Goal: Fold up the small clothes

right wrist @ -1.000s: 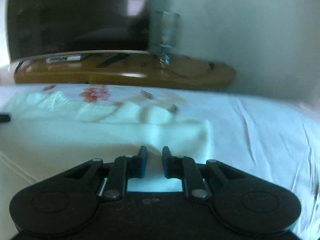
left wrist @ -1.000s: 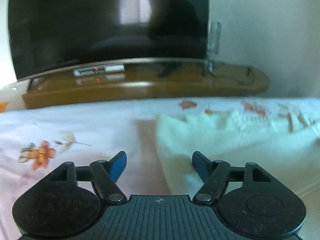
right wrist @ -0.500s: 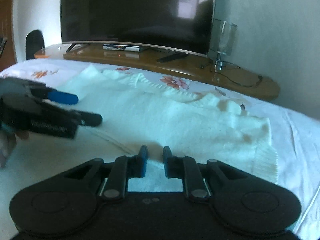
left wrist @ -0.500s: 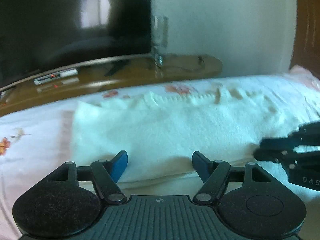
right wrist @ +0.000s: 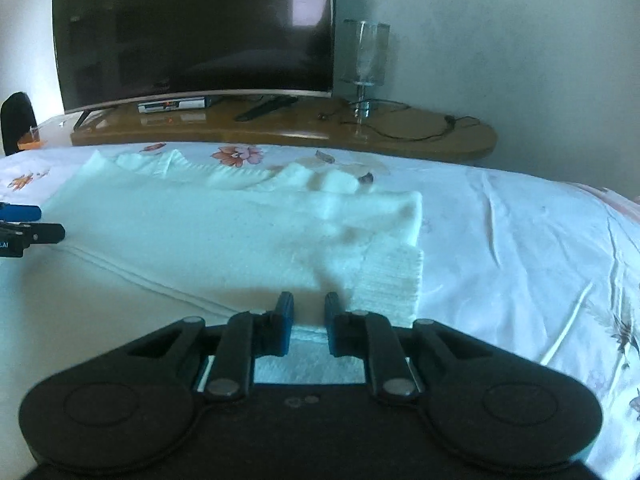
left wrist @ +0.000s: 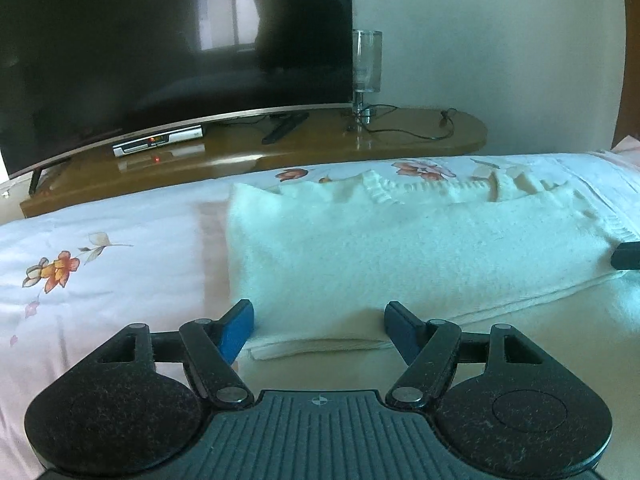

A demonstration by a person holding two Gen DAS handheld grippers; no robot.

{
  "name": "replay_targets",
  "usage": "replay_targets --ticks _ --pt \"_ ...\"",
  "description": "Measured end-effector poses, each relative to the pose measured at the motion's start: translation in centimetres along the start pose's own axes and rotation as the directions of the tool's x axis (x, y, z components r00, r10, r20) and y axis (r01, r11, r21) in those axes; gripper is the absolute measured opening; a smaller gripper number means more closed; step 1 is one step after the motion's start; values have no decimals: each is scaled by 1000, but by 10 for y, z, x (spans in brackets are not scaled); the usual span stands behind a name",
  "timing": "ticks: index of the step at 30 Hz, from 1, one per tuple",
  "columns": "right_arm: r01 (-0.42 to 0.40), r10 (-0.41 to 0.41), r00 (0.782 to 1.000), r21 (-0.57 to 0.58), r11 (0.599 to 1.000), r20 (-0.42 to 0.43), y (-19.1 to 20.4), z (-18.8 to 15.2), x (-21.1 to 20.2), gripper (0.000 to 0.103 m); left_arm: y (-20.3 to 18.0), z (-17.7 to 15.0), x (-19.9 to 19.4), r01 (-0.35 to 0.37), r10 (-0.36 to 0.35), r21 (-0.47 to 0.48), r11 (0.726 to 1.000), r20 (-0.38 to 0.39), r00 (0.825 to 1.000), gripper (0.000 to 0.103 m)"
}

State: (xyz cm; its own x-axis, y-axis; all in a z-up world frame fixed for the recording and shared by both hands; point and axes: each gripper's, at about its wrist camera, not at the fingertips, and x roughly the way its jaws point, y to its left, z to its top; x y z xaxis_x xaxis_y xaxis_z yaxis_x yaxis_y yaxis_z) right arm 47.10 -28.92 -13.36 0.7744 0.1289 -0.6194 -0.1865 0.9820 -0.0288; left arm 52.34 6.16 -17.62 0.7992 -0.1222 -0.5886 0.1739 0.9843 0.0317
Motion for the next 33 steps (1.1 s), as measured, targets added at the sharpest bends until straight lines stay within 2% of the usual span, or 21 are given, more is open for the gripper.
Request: replay_targets --ticks 2,3,4,6,8,11,13,14,15,17,23,24,26,28,30,32,33 --pt "-22 22 1000 62 998 2 -8 4 -10 15 -1 2 -18 -29 29 -2 1000 15 999 75" --pt "-38 35 999 92 995 35 -12 5 -22 19 0 -2 -31 -39 39 -2 999 37 999 91" --pt "-47 40 997 104 993 65 -17 3 -33 21 2 -8 -44 -45 45 -9 999 52 998 98" --pt "-71 60 994 128 989 89 -29 -8 -57 21 10 -21 -67 -44 44 -30 999 23 999 100" --pt "-91 77 992 147 985 97 -41 -22 -75 22 17 -39 -92 -73 73 -45 996 -3 997 100" --pt "-119 108 991 161 980 75 -59 -52 -106 25 30 -68 -127 -81 72 -107 991 -82 994 99" --pt "-144 137 989 180 973 51 -70 -72 -121 27 36 -89 -150 -66 46 -161 985 -123 991 87" --pt "-156 154 988 196 968 27 -74 -83 -128 27 39 -101 -165 -54 24 -195 979 -153 988 73" --pt "-164 166 986 214 963 7 -78 -93 -135 28 41 -110 -173 -43 5 -220 974 -169 986 65" --pt "-194 210 978 290 937 -23 -86 -115 -149 28 44 -128 -199 -8 -43 -281 960 -173 984 63" --pt "-282 356 933 524 804 -44 -96 -170 -194 28 42 -170 -248 134 -231 -412 901 -194 954 63" --pt "-302 387 921 555 775 -39 -94 -178 -200 28 44 -176 -252 154 -256 -438 886 -185 949 63" --pt "-335 445 895 594 731 -42 -85 -192 -212 28 48 -188 -258 196 -312 -509 838 -153 938 63" --pt "-346 467 882 586 733 -62 -71 -201 -222 28 52 -198 -261 224 -349 -562 796 -125 929 63" --pt "-349 471 880 585 732 -65 -59 -207 -232 29 58 -207 -265 248 -386 -623 742 -94 918 63" --pt "-363 507 860 624 692 -61 -49 -215 -237 33 61 -215 -268 266 -406 -653 709 -70 911 63" --pt "-368 515 855 630 684 -60 -43 -218 -239 33 61 -220 -270 272 -411 -665 696 -59 910 63"
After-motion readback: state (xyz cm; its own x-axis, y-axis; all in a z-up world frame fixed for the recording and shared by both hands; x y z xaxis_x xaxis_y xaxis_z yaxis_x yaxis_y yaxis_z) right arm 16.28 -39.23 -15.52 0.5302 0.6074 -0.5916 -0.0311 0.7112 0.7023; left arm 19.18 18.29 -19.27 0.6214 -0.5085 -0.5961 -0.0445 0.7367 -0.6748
